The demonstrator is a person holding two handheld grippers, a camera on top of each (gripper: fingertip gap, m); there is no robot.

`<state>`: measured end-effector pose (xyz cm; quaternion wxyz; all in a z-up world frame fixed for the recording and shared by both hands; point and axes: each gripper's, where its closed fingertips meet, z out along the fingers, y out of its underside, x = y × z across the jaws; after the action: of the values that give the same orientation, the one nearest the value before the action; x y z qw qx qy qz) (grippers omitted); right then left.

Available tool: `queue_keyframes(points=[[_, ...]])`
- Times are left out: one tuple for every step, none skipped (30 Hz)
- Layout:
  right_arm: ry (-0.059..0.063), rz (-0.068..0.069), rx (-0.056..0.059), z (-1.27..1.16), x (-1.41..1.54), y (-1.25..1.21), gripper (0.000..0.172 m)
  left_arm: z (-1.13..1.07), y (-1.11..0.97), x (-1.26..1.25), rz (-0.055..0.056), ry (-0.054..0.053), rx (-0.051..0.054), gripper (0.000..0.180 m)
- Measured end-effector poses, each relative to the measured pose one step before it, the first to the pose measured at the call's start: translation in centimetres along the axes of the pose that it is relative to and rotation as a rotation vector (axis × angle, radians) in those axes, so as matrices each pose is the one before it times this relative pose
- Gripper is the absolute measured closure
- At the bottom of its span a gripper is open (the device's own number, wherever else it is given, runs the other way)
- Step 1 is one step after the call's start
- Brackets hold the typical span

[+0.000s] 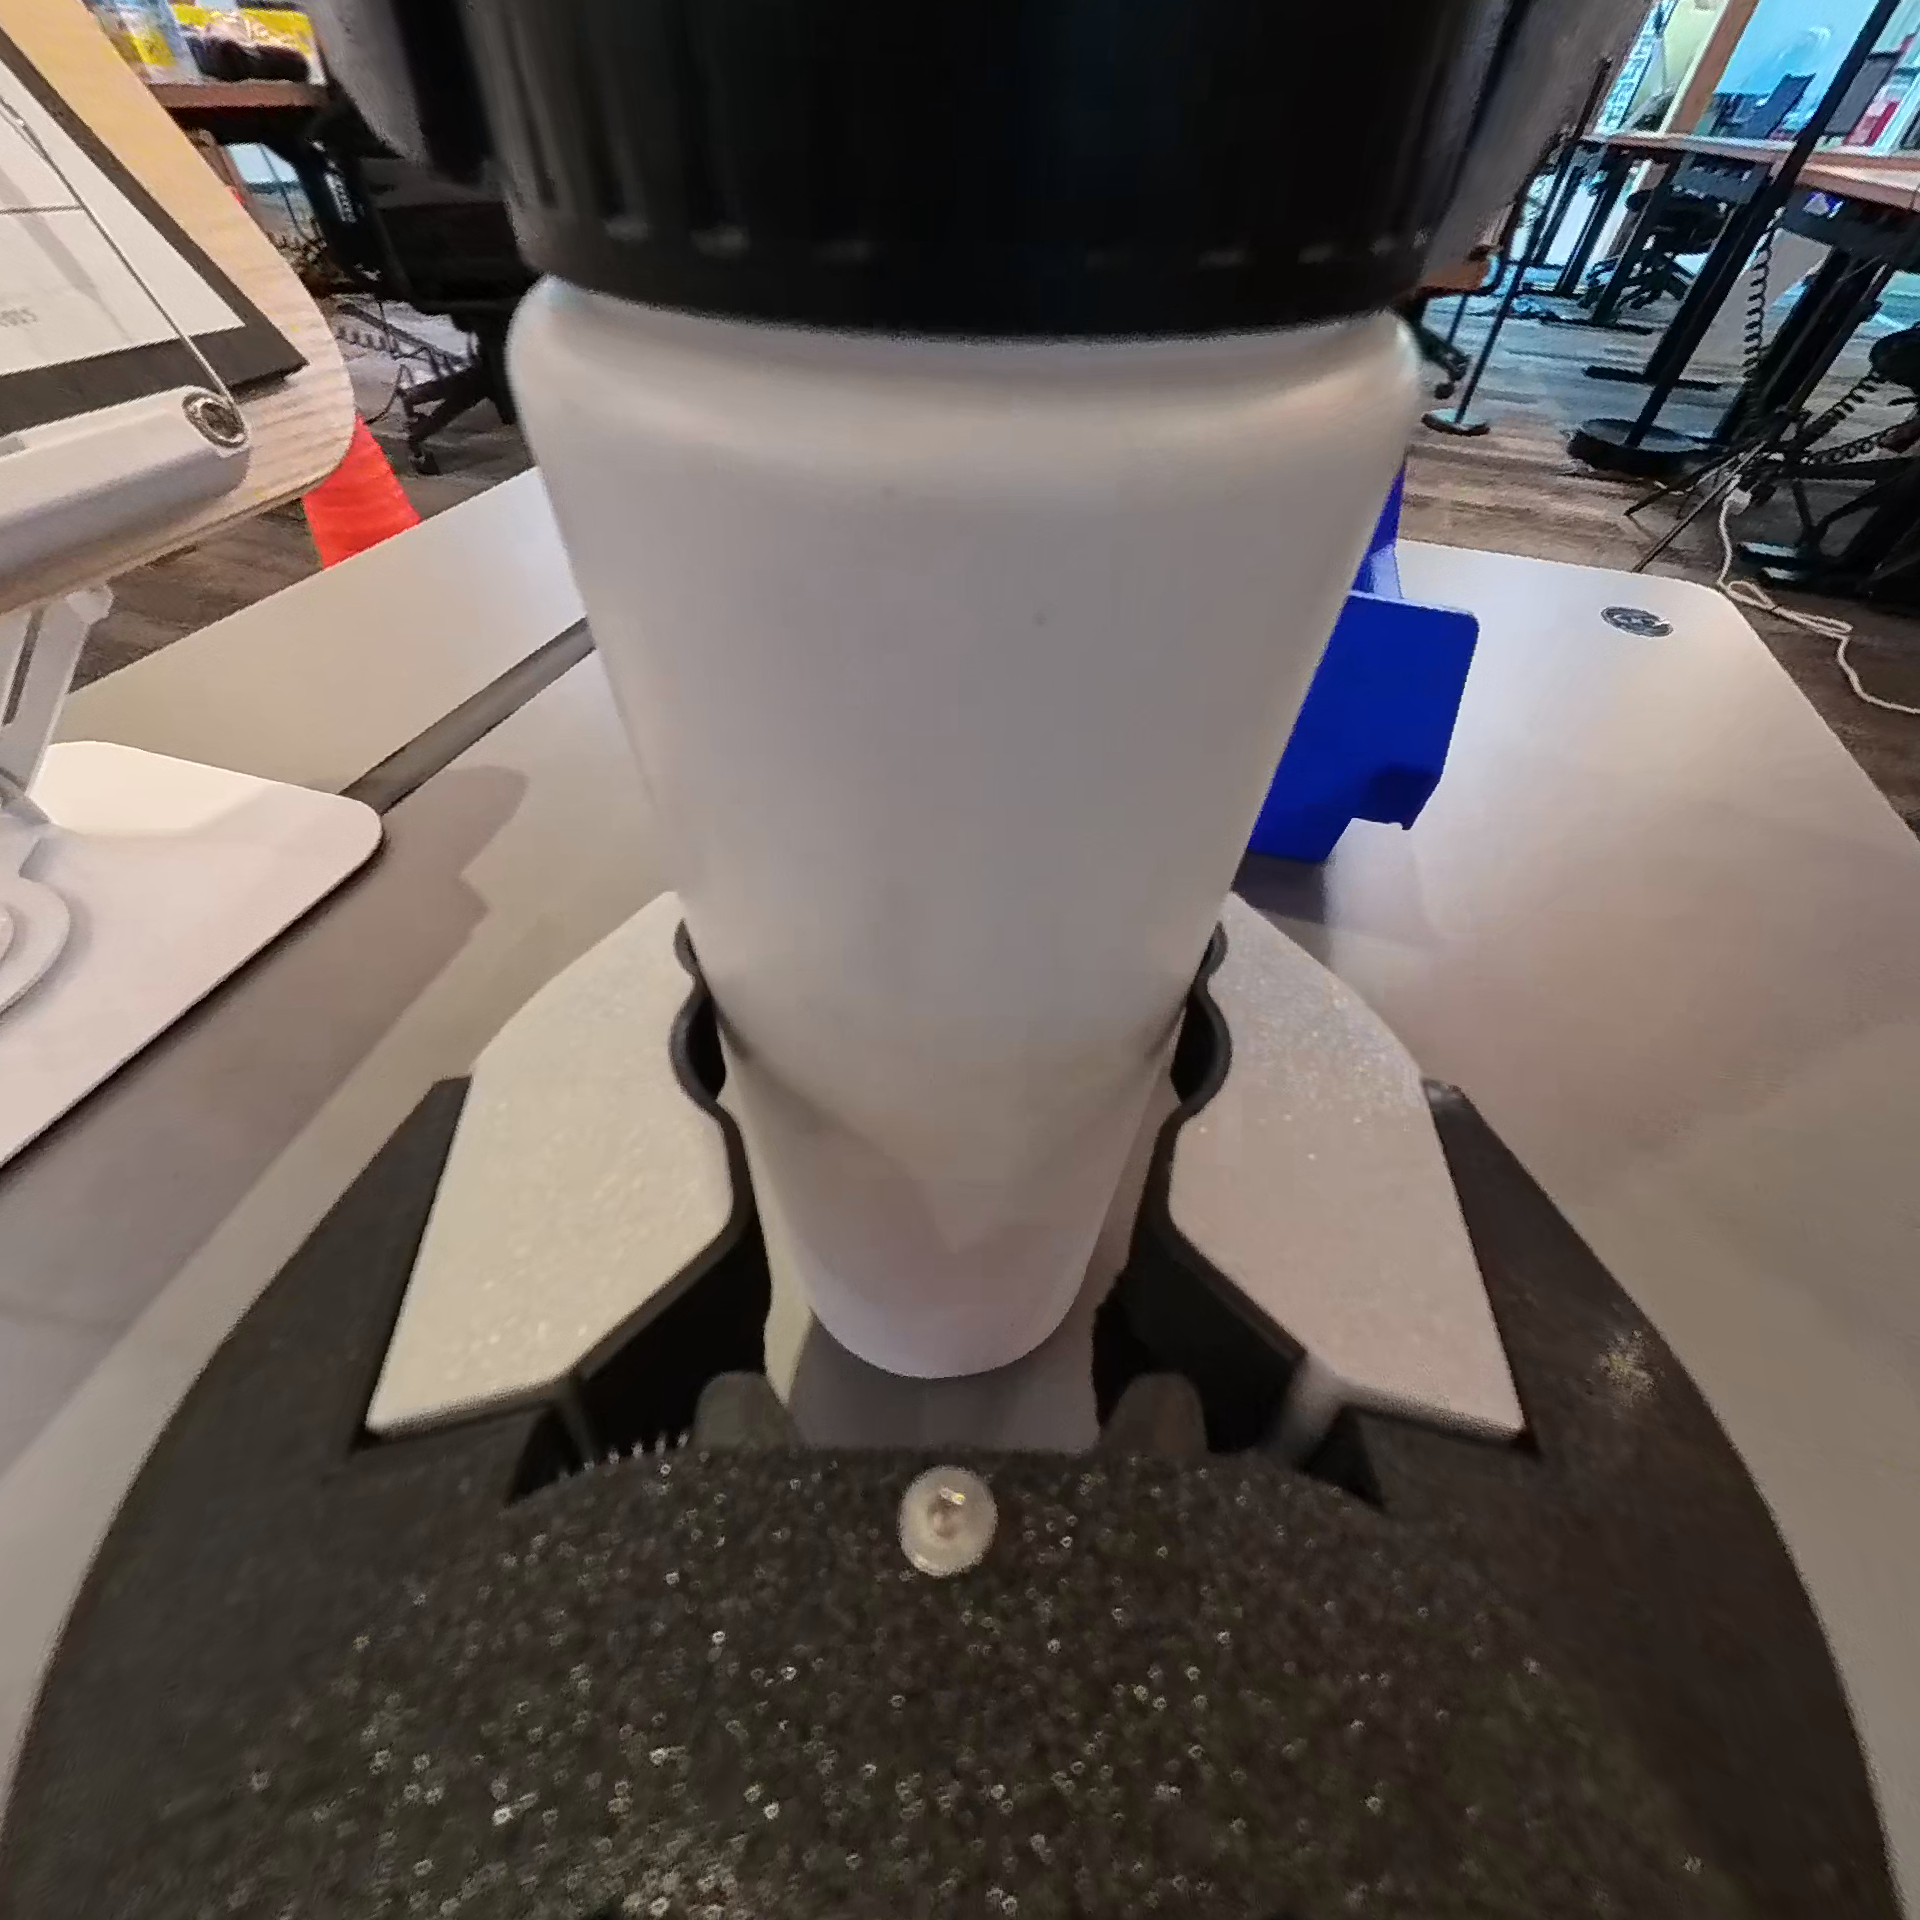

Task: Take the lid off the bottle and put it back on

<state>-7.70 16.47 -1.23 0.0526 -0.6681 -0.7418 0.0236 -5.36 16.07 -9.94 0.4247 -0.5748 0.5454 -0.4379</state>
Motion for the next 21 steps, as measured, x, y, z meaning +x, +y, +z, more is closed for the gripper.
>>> queue_keyframes(points=[[0.0042, 0.0154, -0.0117, 0.0, -0.036, 0.032, 0.1, 0.003, 0.011, 0.011, 0.0006, -0.0057, -0.0008, 0.094], [0.0046, 0.0119, -0.0101, -0.004, -0.04, 0.035, 0.1, -0.003, 0.021, 0.011, 0.0001, -0.0059, 0.0004, 0.094], [0.0045, 0.0106, -0.0068, -0.004, -0.025, 0.031, 0.1, 0.006, 0.002, -0.005, -0.0004, -0.006, 0.0008, 0.094], [0.0031, 0.0146, -0.0045, -0.006, -0.003, 0.024, 0.1, -0.001, 0.015, -0.014, -0.0017, -0.0058, 0.0007, 0.094], [0.0029, 0.0163, -0.0028, -0.004, 0.01, 0.031, 0.1, -0.005, 0.008, -0.024, -0.0026, -0.0055, 0.0004, 0.094], [0.0019, 0.0194, 0.0001, -0.005, 0.025, 0.052, 0.1, 0.003, 0.008, -0.021, -0.0025, -0.0052, 0.0002, 0.094], [0.0014, 0.0208, 0.0018, -0.003, 0.03, 0.046, 0.1, -0.002, 0.003, -0.029, -0.0017, -0.0038, 0.0008, 0.094], [0.0016, 0.0198, 0.0013, 0.003, 0.01, 0.041, 0.1, 0.004, -0.008, -0.005, -0.0002, -0.002, 0.0016, 0.095], [0.0034, 0.0107, 0.002, -0.01, -0.019, 0.032, 0.1, 0.001, -0.005, 0.013, 0.0008, -0.0008, 0.0014, 0.095], [0.0033, 0.011, 0.0026, 0.005, -0.022, 0.014, 0.1, -0.002, 0.002, 0.017, 0.0007, 0.0002, 0.0009, 0.095], [0.0026, 0.0099, 0.0073, 0.005, -0.019, -0.009, 0.1, -0.001, -0.014, -0.005, 0.0, 0.0004, 0.0012, 0.095], [0.0014, 0.0081, 0.0155, 0.006, 0.029, -0.025, 0.1, 0.006, -0.011, -0.032, -0.001, -0.0007, 0.0017, 0.095], [0.0007, 0.0138, 0.0185, 0.0, 0.08, 0.025, 0.1, 0.029, -0.022, -0.011, 0.001, -0.0004, 0.0013, 0.094], [0.0036, 0.0182, 0.0141, -0.022, -0.022, 0.079, 0.1, 0.046, -0.013, 0.074, 0.0081, 0.0022, 0.0005, 0.095], [0.0101, 0.0072, 0.0062, -0.117, -0.18, 0.136, 0.1, 0.041, -0.005, 0.103, 0.0117, 0.0025, -0.0011, 0.094], [0.0213, 0.0084, 0.0248, -0.319, -0.214, -0.061, 0.1, 0.001, 0.011, 0.042, 0.0054, 0.0007, -0.0028, 0.094], [0.0247, 0.0236, 0.0778, -0.599, -0.245, -0.633, 0.092, -0.032, 0.016, 0.003, -0.0002, 0.0009, -0.0035, 0.094], [0.0206, 0.0434, 0.1167, -0.814, -0.367, -0.96, 0.087, -0.045, 0.009, 0.008, 0.0012, 0.0013, -0.0026, 0.094], [0.0168, 0.0518, 0.1302, -0.861, -0.506, -0.918, 0.088, -0.043, 0.02, -0.01, 0.0003, 0.001, -0.0018, 0.094], [0.0297, 0.0518, 0.1351, -0.764, -0.415, -0.734, 0.089, -0.04, 0.001, -0.004, -0.0009, 0.0016, -0.001, 0.094], [0.0548, 0.051, 0.1235, -0.582, -0.069, -0.316, 0.085, -0.03, -0.003, -0.006, -0.0015, 0.0028, 0.0009, 0.094]])
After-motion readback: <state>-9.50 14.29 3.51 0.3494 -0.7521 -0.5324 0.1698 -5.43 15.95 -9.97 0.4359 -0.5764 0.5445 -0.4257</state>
